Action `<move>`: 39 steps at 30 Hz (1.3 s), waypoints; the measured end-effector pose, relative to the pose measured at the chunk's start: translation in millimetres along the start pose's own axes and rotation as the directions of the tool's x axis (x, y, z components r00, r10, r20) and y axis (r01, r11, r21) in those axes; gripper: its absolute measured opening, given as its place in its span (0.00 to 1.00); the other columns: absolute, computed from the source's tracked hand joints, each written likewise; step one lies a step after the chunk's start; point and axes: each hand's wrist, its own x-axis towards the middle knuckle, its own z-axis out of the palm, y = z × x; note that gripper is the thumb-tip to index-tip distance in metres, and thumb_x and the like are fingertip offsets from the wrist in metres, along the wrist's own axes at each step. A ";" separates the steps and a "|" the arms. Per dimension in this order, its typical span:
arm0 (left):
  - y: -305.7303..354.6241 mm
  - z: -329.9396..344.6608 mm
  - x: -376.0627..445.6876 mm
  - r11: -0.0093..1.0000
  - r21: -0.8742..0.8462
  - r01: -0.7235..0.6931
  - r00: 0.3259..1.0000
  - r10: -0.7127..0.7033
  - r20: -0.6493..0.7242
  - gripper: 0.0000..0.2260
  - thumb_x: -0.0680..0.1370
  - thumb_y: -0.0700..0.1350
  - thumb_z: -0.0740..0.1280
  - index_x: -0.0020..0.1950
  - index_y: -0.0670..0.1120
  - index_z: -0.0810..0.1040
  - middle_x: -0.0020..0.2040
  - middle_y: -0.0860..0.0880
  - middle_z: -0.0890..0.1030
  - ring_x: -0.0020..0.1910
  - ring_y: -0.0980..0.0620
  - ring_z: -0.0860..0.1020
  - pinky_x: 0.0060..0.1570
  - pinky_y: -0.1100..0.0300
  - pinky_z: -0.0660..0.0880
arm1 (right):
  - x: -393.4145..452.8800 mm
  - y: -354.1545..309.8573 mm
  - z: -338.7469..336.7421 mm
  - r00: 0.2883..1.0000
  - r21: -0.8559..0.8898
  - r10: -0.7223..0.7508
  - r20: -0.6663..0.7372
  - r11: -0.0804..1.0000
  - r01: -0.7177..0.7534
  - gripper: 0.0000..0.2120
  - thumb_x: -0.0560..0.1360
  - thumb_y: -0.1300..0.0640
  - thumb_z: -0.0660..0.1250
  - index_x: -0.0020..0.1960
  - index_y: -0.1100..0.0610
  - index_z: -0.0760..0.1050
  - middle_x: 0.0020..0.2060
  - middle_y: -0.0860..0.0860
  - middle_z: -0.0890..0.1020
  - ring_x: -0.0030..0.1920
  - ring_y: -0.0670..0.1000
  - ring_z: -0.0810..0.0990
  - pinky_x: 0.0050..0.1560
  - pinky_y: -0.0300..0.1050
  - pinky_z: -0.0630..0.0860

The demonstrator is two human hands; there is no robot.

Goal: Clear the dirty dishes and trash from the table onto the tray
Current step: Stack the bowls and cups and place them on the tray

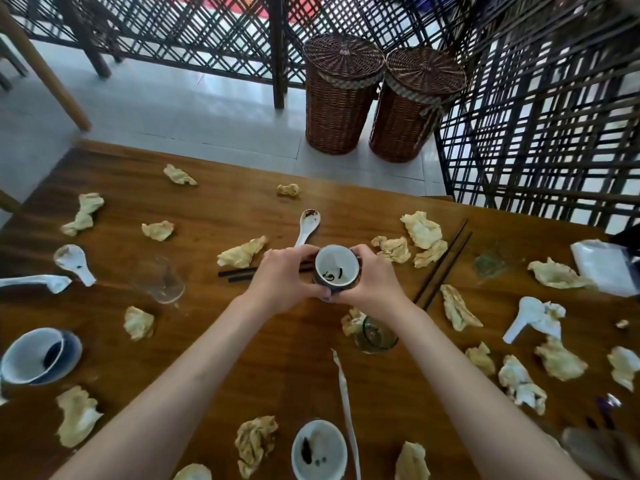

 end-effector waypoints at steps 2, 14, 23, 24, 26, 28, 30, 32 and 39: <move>-0.3 0.3 -0.9 1.000 -0.006 0.001 1.000 -0.001 0.007 0.34 0.62 0.53 0.79 0.66 0.50 0.74 0.58 0.52 0.80 0.58 0.53 0.76 0.61 0.50 0.73 | 0.5 0.1 0.3 1.000 -0.007 0.010 0.009 1.000 -0.010 0.34 0.55 0.45 0.81 0.54 0.51 0.69 0.46 0.46 0.78 0.46 0.47 0.77 0.43 0.43 0.79; 0.2 -0.3 -2.2 0.998 -0.059 -0.021 1.000 0.022 0.015 0.33 0.62 0.50 0.80 0.65 0.49 0.74 0.58 0.52 0.80 0.57 0.56 0.77 0.59 0.54 0.75 | 1.3 -4.1 0.2 0.999 0.000 0.012 0.037 1.000 -0.012 0.38 0.56 0.50 0.81 0.61 0.51 0.68 0.47 0.44 0.76 0.49 0.48 0.75 0.46 0.42 0.76; -10.0 -5.4 -14.2 0.998 -0.065 0.000 0.999 0.002 0.032 0.37 0.63 0.53 0.79 0.70 0.52 0.69 0.61 0.52 0.78 0.61 0.55 0.74 0.61 0.55 0.73 | -4.4 -1.2 -4.4 0.996 -0.008 0.074 0.043 0.997 -0.074 0.52 0.54 0.54 0.82 0.72 0.52 0.60 0.62 0.49 0.75 0.62 0.50 0.71 0.55 0.40 0.68; -11.7 -5.4 -18.2 0.998 -0.063 0.006 0.999 -0.004 0.038 0.38 0.63 0.53 0.79 0.70 0.52 0.69 0.61 0.53 0.78 0.62 0.56 0.74 0.60 0.57 0.72 | -6.5 -1.6 -5.2 0.996 -0.020 0.076 0.039 0.997 -0.075 0.52 0.55 0.54 0.82 0.72 0.52 0.59 0.64 0.50 0.74 0.64 0.51 0.71 0.57 0.41 0.68; -13.8 -5.4 -27.0 0.998 -0.054 0.020 0.999 -0.018 0.046 0.37 0.63 0.53 0.79 0.70 0.52 0.69 0.61 0.53 0.78 0.62 0.56 0.74 0.59 0.58 0.72 | -12.2 -4.2 -7.5 0.997 -0.047 0.078 0.019 0.996 -0.077 0.51 0.56 0.54 0.82 0.73 0.52 0.58 0.66 0.51 0.73 0.66 0.52 0.70 0.61 0.45 0.69; -16.3 -7.1 -38.0 0.998 -0.046 0.041 0.998 -0.039 0.040 0.37 0.64 0.53 0.78 0.70 0.52 0.69 0.61 0.53 0.78 0.61 0.55 0.74 0.61 0.56 0.72 | -20.6 -8.6 -10.3 0.998 -0.071 0.065 -0.015 0.995 -0.066 0.51 0.58 0.54 0.81 0.73 0.53 0.57 0.68 0.52 0.71 0.67 0.53 0.69 0.64 0.48 0.68; -20.3 -9.1 -51.8 0.998 -0.027 0.065 0.997 -0.064 0.033 0.35 0.64 0.53 0.78 0.69 0.53 0.70 0.60 0.54 0.78 0.61 0.56 0.74 0.61 0.55 0.73 | -32.8 -13.1 -13.7 0.997 -0.082 0.042 -0.067 0.995 -0.047 0.48 0.60 0.54 0.80 0.73 0.54 0.58 0.69 0.52 0.70 0.68 0.53 0.68 0.66 0.48 0.66; -24.1 -9.2 -70.2 0.997 -0.009 0.078 0.996 -0.078 0.041 0.33 0.65 0.51 0.78 0.68 0.55 0.71 0.60 0.55 0.78 0.61 0.57 0.74 0.61 0.56 0.72 | -52.4 -18.4 -14.8 0.989 -0.086 -0.014 -0.149 0.996 0.001 0.42 0.63 0.55 0.79 0.71 0.55 0.63 0.67 0.51 0.71 0.68 0.51 0.68 0.66 0.42 0.64; -25.4 13.6 -148.2 0.996 0.051 0.079 0.983 -0.086 0.163 0.26 0.66 0.44 0.77 0.61 0.60 0.75 0.58 0.61 0.76 0.59 0.61 0.73 0.52 0.68 0.69 | -145.0 -21.2 7.2 0.951 -0.093 -0.213 -0.226 0.976 0.196 0.17 0.68 0.65 0.73 0.55 0.54 0.79 0.48 0.47 0.81 0.48 0.43 0.78 0.51 0.41 0.79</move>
